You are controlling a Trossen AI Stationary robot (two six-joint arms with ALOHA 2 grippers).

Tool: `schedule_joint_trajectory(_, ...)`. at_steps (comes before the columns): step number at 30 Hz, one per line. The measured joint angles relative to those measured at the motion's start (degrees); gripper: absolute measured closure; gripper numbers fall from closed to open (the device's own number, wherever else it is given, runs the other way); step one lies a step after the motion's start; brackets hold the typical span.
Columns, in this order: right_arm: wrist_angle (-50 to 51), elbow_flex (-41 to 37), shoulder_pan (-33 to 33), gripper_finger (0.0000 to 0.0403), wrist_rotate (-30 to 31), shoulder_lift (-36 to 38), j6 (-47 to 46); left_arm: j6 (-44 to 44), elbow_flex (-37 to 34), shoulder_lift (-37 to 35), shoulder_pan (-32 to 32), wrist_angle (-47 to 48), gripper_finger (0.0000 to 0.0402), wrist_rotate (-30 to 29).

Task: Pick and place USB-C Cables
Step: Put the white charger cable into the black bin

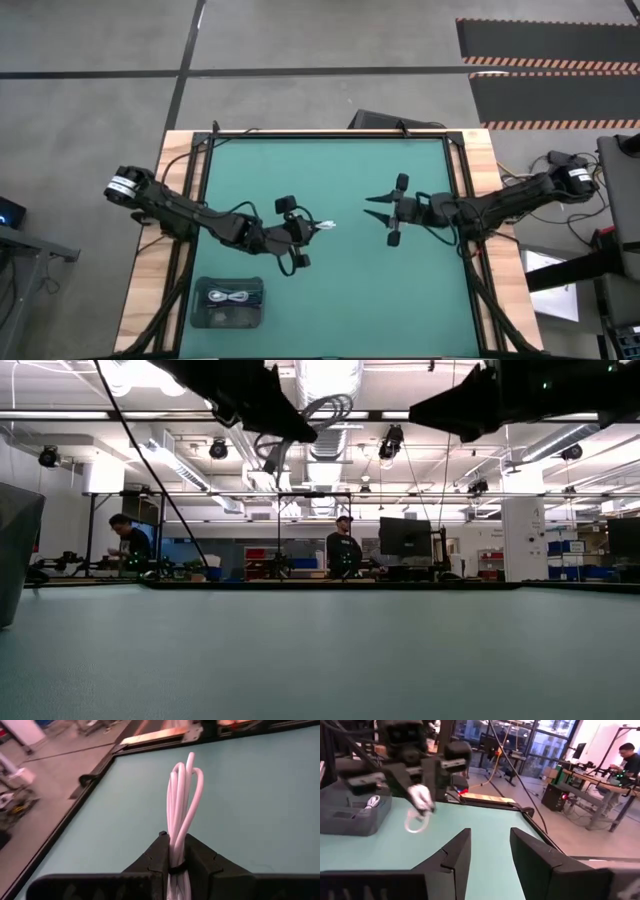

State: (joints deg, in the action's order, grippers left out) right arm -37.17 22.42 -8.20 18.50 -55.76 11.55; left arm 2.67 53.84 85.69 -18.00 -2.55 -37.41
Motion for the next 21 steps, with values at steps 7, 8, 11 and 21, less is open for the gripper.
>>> schedule_joint_trajectory(7, -1.31, -2.06, 2.47, 0.028, -1.03, 1.52, 0.53, -2.04, 2.05, -0.12, -0.12, 0.06, 0.0375, 10.08)
schedule_joint_trajectory(8, -1.24, -2.4, 2.5, 0.028, -1.03, 2.02, 0.75, -2.03, 2.08, -0.14, -0.16, 0.05, 0.0375, 11.36)
schedule_joint_trajectory(11, -1.27, -3.58, 2.5, 0.0278, -1.11, 3.95, 0.84, -1.87, 2.08, -0.44, -0.63, 1.08, 0.0375, 13.73)
schedule_joint_trajectory(21, -1.3, -6.45, 2.5, 0.0278, -0.96, 9.07, 0.0, 6.34, 7.13, -1.31, -2.77, 17.6, 0.0375, 14.39)
